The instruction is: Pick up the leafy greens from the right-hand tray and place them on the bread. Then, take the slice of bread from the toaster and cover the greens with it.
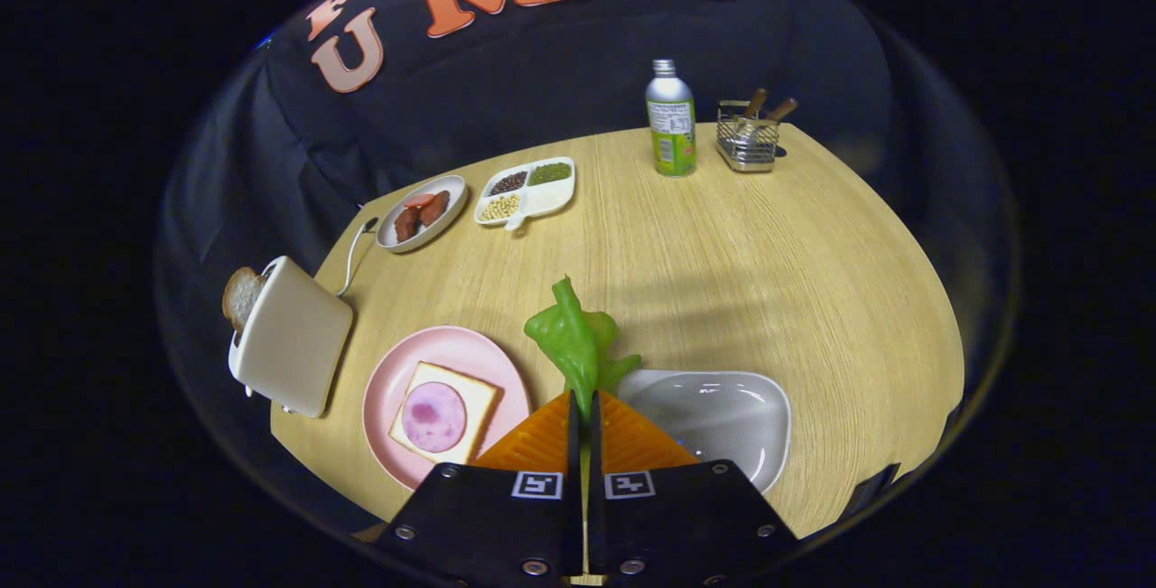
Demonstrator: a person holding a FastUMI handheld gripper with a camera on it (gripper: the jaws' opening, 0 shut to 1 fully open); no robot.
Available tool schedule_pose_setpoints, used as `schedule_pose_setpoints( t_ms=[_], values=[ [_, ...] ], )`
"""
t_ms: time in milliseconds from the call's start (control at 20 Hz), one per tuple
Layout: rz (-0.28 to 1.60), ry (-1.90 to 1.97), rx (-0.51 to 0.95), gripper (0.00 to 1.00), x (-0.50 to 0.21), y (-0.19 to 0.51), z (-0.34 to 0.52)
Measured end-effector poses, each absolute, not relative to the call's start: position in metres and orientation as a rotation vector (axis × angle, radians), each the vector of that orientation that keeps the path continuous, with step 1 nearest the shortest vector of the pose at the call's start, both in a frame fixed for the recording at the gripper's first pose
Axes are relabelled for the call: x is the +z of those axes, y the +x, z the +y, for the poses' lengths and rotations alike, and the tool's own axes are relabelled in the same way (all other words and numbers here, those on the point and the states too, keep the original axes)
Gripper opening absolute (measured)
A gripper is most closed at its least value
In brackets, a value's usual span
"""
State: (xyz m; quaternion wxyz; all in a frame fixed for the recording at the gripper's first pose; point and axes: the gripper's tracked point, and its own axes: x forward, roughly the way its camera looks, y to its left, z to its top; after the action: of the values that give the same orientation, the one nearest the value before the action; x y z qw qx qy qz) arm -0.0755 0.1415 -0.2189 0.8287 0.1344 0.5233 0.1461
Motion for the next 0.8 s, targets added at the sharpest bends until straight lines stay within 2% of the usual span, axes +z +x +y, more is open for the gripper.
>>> schedule_pose_setpoints(
  t_ms=[300,800],
  values=[
    [1.119,0.267,0.449,0.03,-0.216,-0.084,0.202],
    [1.152,0.203,0.571,0.03,-0.225,-0.1,0.251]
  ],
)
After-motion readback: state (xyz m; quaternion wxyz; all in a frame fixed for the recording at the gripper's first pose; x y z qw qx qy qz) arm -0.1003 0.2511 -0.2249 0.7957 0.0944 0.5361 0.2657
